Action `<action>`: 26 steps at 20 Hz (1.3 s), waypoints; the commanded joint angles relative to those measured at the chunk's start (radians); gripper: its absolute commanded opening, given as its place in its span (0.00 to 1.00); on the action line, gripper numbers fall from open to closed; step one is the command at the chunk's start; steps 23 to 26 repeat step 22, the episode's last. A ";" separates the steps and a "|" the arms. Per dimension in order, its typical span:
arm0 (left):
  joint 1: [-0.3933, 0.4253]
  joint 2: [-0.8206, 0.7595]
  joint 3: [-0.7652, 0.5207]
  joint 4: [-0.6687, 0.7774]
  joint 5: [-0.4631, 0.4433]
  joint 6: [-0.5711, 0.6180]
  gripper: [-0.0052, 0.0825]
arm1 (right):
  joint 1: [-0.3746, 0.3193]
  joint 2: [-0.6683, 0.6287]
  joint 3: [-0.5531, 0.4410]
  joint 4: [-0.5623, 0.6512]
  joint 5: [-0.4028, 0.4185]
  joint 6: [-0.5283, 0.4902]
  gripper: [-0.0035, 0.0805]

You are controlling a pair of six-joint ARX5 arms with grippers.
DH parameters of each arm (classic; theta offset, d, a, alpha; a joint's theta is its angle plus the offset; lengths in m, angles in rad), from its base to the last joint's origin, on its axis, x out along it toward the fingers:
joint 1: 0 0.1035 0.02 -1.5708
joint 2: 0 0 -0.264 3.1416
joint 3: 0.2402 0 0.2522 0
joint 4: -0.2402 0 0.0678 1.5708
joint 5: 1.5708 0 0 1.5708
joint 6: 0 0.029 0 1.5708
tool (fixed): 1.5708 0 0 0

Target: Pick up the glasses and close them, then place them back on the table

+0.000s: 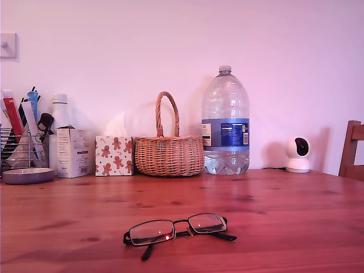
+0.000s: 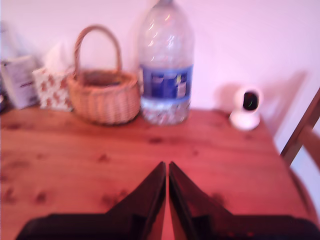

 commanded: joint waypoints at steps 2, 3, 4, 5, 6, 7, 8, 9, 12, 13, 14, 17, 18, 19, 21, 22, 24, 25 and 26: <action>0.005 -0.052 -0.040 -0.045 0.001 -0.028 0.04 | 0.005 -0.125 -0.064 -0.084 -0.004 0.009 0.03; 0.004 -0.074 -0.040 -0.069 0.001 -0.028 0.04 | 0.005 -0.169 -0.079 -0.106 -0.004 0.039 0.03; 0.003 -0.093 -0.040 -0.096 0.002 -0.032 0.04 | 0.005 -0.210 -0.084 -0.136 -0.003 0.054 0.03; 0.003 -0.115 -0.040 -0.133 0.002 -0.047 0.04 | 0.005 -0.243 -0.084 -0.166 -0.002 0.054 0.03; 0.003 -0.135 -0.040 -0.166 0.002 -0.052 0.04 | 0.005 -0.272 -0.084 -0.182 0.000 0.068 0.03; 0.003 -0.151 -0.040 -0.201 0.002 -0.062 0.04 | 0.005 -0.298 -0.083 -0.212 -0.002 0.104 0.03; 0.002 -0.162 -0.040 -0.225 0.004 -0.070 0.04 | 0.005 -0.315 -0.083 -0.250 -0.001 0.109 0.03; 0.002 -0.170 -0.040 -0.246 0.004 -0.072 0.04 | 0.005 -0.323 -0.083 -0.278 0.000 0.109 0.03; 0.002 -0.173 -0.040 -0.307 0.001 -0.071 0.04 | 0.005 -0.324 -0.083 -0.359 0.000 0.109 0.03; 0.002 -0.173 -0.040 -0.327 0.001 -0.072 0.04 | 0.005 -0.324 -0.083 -0.392 0.000 0.109 0.03; 0.002 -0.173 -0.040 -0.349 0.001 -0.071 0.04 | 0.005 -0.324 -0.083 -0.426 0.000 0.109 0.03; 0.002 -0.173 -0.040 -0.408 0.001 -0.071 0.04 | 0.005 -0.324 -0.083 -0.520 0.000 0.109 0.03; 0.002 -0.173 -0.040 -0.426 0.001 -0.071 0.04 | 0.005 -0.324 -0.083 -0.549 0.000 0.109 0.03; 0.002 -0.173 -0.040 -0.441 0.001 -0.071 0.04 | 0.005 -0.324 -0.083 -0.574 0.000 0.109 0.03; 0.002 -0.173 -0.040 -0.472 0.001 -0.071 0.04 | 0.005 -0.324 -0.083 -0.604 0.000 0.109 0.03; 0.002 -0.173 -0.040 -0.486 0.001 -0.072 0.04 | 0.005 -0.324 -0.083 -0.600 0.000 0.109 0.03; 0.002 -0.173 -0.040 -0.486 0.001 -0.072 0.04 | 0.005 -0.324 -0.083 -0.600 0.000 0.109 0.03; 0.002 -0.173 -0.040 -0.486 0.001 -0.072 0.04 | 0.005 -0.324 -0.083 -0.600 0.000 0.109 0.03; 0.002 -0.173 -0.040 -0.486 0.001 -0.072 0.04 | 0.005 -0.324 -0.083 -0.600 0.000 0.109 0.03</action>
